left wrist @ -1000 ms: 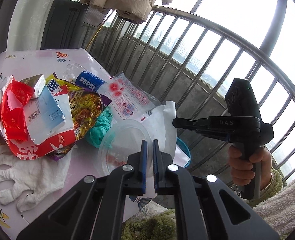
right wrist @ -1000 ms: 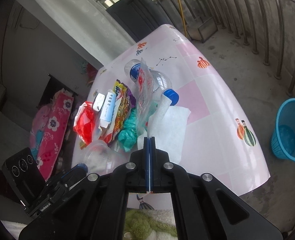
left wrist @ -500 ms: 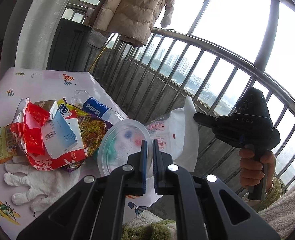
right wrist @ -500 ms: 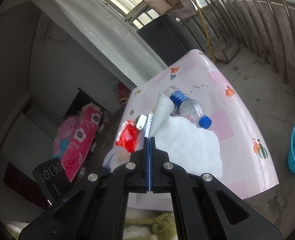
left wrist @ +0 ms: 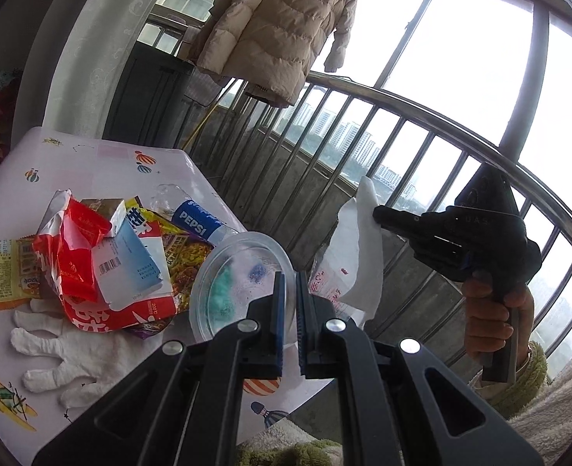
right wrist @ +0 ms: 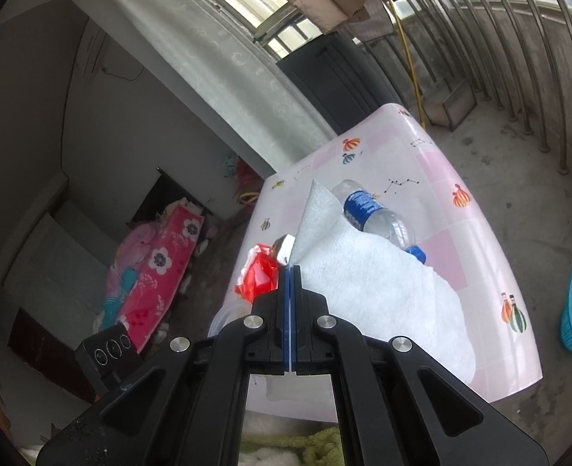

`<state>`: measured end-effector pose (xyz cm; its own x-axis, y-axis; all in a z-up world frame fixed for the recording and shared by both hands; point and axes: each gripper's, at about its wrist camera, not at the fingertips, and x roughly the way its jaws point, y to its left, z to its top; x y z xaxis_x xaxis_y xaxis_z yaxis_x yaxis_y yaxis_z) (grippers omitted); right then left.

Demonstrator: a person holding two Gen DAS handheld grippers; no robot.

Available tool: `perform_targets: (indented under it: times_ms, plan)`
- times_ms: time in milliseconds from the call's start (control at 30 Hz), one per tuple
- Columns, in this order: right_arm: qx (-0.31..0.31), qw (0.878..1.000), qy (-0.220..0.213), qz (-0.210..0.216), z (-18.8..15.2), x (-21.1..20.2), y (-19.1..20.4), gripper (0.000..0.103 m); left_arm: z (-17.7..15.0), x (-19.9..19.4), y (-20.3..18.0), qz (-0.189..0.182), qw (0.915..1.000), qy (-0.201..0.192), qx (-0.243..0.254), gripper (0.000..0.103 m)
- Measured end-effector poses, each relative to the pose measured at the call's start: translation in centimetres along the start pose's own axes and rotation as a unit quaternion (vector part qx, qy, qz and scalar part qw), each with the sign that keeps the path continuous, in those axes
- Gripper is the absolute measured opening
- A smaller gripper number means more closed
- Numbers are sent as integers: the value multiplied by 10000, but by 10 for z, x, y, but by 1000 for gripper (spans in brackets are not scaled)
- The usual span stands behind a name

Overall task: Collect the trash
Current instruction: 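Carry the tissue with the right tool while the left tool carries the cup toward the blue basket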

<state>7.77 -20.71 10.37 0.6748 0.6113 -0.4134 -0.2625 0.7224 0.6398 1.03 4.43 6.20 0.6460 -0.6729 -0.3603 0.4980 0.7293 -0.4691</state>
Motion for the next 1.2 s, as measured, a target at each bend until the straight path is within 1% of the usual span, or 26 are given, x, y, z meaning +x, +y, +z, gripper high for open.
perform_targets:
  times_ms: [67, 167, 200, 233, 267, 300, 333, 367, 400, 433, 467, 567, 600, 667, 700, 733, 800, 833, 867, 900, 967, 1000, 1067, 1133, 1200]
  plan:
    - [-191, 9997, -9, 138, 9, 7, 16, 0, 1, -9, 6, 82, 9999, -125, -59, 5]
    - [-582, 9969, -325, 419, 23, 3, 41, 0, 3, -20, 16, 216, 9992, -296, -131, 5]
    - [-715, 9959, -407, 376, 25, 2, 46, 0, 3, -23, 19, 258, 9990, -328, -161, 5]
    - [-804, 9958, -384, 199, 27, 7, 47, 0, 3, -24, 23, 295, 9988, -347, -202, 5]
    - [-857, 9960, -251, -54, 26, 16, 44, 0, 2, -25, 26, 317, 9986, -355, -247, 5]
    - [-816, 9963, -5, -281, 22, 29, 35, 0, 2, -25, 29, 327, 9984, -358, -294, 5]
    - [-592, 9965, 343, -483, 18, 45, 21, 0, 1, -25, 32, 331, 9982, -360, -341, 5]
    - [-293, 9954, 695, -592, 12, 59, 6, 0, 1, -25, 35, 330, 9981, -359, -379, 5]
    - [-85, 9946, 856, -584, 9, 66, -4, 0, 1, -24, 37, 330, 9980, -350, -401, 5]
    - [-31, 9952, 822, -532, 6, 62, -4, 0, 1, -24, 39, 341, 9980, -337, -406, 5]
    - [-107, 9967, 667, -450, 8, 55, 3, 0, 1, -26, 40, 351, 9980, -339, -396, 5]
    - [-498, 9987, 69, 25, 19, 25, 32, 0, 1, -28, 43, 325, 9980, -349, -418, 5]
    - [-626, 9980, -43, 30, 22, 19, 39, 0, 2, -28, 44, 310, 9980, -353, -420, 5]
    - [-668, 9977, -29, -84, 28, 19, 42, 0, 3, -28, 45, 287, 9981, -350, -420, 5]
    - [-534, 9986, 16, -11, 30, 17, 38, 0, 5, -28, 46, 270, 9982, -343, -421, 5]
    - [-423, 9990, -16, 170, 33, 12, 37, 0, 7, -27, 46, 269, 9982, -330, -412, 5]
    - [-514, 9969, -337, 494, 38, -7, 42, 0, 11, -25, 47, 305, 9984, -304, -364, 5]
    - [-616, 9956, -504, 489, 40, -15, 46, 0, 13, -24, 46, 322, 9984, -298, -344, 5]
    - [-681, 9951, -598, 391, 44, -17, 46, 0, 15, -23, 46, 322, 9985, -299, -333, 5]
    - [-638, 9956, -596, 328, 47, -18, 42, 0, 18, -22, 45, 305, 9985, -308, -321, 5]
    - [-428, 9964, -562, 467, 51, -19, 34, 0, 23, -20, 42, 303, 9987, -322, -259, 5]
    - [-472, 9956, -673, 461, 52, -24, 33, 0, 25, -18, 40, 297, 9988, -314, -222, 5]
    - [-565, 9935, -938, 317, 53, -37, 30, 0, 30, -14, 34, 257, 9992, -277, -118, 5]
    - [-408, 9929, -1085, 250, 53, -48, 17, 0, 36, -6, 25, 177, 9996, -209, 32, 5]
    - [-165, 9925, -1204, 95, 51, -57, -3, 0, 44, 6, 14, 45, 9998, -88, 190, 5]
